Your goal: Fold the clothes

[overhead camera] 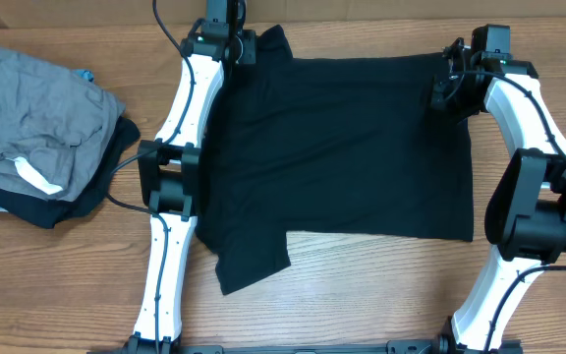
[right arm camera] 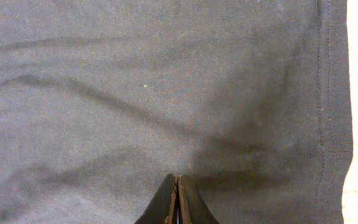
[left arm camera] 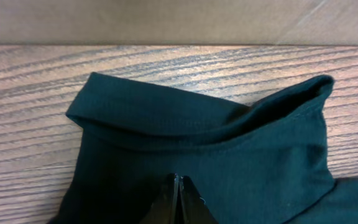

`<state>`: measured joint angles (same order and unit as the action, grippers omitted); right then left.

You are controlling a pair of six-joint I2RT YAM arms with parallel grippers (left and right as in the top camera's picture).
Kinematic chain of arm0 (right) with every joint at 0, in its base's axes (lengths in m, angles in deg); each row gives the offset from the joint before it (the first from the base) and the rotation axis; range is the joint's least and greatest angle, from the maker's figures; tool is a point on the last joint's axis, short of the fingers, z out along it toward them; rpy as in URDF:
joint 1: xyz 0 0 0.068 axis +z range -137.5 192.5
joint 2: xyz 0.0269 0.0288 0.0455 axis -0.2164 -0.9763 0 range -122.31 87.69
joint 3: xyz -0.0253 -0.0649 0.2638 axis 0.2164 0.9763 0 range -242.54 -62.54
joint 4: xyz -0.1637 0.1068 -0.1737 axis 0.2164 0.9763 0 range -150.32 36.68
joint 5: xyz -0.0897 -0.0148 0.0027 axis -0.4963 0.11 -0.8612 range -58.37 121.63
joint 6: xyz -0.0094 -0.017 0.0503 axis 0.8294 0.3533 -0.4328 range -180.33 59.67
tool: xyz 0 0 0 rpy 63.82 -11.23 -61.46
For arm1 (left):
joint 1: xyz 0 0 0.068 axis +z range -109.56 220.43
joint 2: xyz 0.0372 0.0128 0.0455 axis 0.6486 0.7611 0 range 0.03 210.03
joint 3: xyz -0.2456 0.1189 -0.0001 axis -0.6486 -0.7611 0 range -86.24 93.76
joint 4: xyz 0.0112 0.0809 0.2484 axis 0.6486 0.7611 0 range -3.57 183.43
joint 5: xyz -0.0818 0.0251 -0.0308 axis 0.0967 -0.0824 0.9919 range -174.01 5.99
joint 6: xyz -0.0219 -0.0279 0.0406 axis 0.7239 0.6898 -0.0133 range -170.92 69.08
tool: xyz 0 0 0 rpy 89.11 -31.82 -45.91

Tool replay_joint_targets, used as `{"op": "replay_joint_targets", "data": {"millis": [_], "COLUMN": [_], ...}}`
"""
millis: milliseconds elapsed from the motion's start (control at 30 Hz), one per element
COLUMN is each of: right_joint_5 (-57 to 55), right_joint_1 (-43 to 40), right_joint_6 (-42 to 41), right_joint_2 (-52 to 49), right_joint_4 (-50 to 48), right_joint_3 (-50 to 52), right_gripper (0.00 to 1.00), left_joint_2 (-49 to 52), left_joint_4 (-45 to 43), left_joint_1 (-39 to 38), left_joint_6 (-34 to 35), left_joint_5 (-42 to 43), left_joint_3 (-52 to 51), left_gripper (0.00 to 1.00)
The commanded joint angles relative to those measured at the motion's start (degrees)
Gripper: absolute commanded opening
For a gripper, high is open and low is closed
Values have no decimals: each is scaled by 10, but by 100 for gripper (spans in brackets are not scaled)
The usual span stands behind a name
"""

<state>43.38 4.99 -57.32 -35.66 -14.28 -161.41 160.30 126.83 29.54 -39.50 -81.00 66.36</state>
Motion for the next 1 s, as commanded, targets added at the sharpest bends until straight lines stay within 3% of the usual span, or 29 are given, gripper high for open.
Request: {"op": "replay_joint_targets", "data": {"millis": [0,600,967], "right_joint_5": [0,0,0], "right_joint_1": [1,1,1], "right_joint_6": [0,0,0], "right_joint_2": [-5,-5,-5], "right_joint_4": [-4,-4,-5], "right_joint_3": [3,3,3], "right_gripper": [4,4,4], "left_joint_2": [-1,74,87], "left_joint_4": [-17,-124,-343], "left_joint_1": [-7,-7,0], "left_joint_6": [11,19,2], "left_joint_5": [10,10,4], "left_joint_3": [-17,-17,-17], "left_gripper": [4,6,12]}}
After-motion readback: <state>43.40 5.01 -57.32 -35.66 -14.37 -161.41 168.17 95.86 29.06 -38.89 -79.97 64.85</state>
